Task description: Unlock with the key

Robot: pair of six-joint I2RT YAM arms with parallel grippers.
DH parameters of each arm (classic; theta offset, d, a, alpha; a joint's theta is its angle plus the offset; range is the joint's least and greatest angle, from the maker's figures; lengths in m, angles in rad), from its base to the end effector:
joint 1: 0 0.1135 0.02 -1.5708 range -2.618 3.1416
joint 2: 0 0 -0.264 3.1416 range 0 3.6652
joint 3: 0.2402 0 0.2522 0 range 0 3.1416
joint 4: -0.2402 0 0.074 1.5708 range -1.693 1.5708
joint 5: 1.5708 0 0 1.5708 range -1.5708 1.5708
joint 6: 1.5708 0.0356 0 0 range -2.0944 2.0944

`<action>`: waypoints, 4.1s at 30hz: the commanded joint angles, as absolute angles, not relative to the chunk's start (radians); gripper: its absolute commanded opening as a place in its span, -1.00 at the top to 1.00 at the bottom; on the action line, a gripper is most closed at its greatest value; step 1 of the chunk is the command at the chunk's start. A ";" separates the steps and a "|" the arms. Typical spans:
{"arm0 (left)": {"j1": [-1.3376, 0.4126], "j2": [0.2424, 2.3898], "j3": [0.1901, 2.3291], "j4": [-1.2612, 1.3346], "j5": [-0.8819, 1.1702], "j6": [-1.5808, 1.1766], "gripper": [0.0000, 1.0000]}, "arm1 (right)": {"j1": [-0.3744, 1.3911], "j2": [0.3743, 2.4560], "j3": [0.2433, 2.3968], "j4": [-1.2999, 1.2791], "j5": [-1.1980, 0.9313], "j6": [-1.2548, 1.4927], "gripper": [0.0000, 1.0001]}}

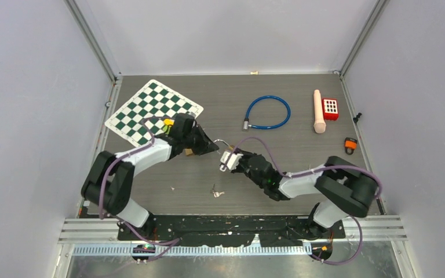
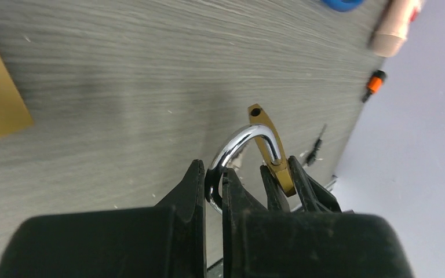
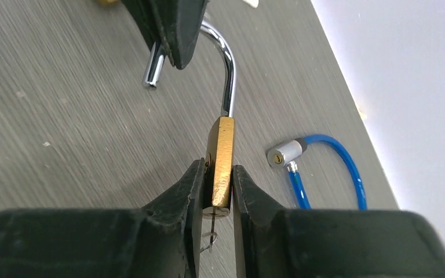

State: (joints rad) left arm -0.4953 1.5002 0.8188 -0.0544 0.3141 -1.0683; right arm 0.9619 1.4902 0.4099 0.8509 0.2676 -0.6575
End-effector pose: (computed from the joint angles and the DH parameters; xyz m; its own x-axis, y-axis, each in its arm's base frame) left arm 0.2670 -0.1567 0.1968 -0.8572 -0.4843 -0.1753 -0.2028 0.6302 -0.7495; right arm 0.1636 0.2182 0.1642 0.2905 -0.6138 -0.7340 -0.5891 0.4898 -0.6427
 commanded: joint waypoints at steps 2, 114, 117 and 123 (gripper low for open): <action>-0.473 1.621 0.956 -0.098 0.388 -0.933 1.00 | 0.995 1.649 0.522 1.015 0.391 -0.952 0.90; -0.315 1.974 1.631 -0.963 -0.068 -0.649 -0.99 | 0.800 1.137 0.680 -0.169 0.192 0.210 -0.40; -0.330 2.058 1.697 -0.994 -0.078 -0.655 -0.99 | 0.796 1.106 0.658 -0.159 0.191 0.210 -0.41; -0.347 2.182 1.793 -1.073 -0.136 -0.677 -0.92 | 0.791 1.062 0.618 -0.129 0.163 0.221 -0.40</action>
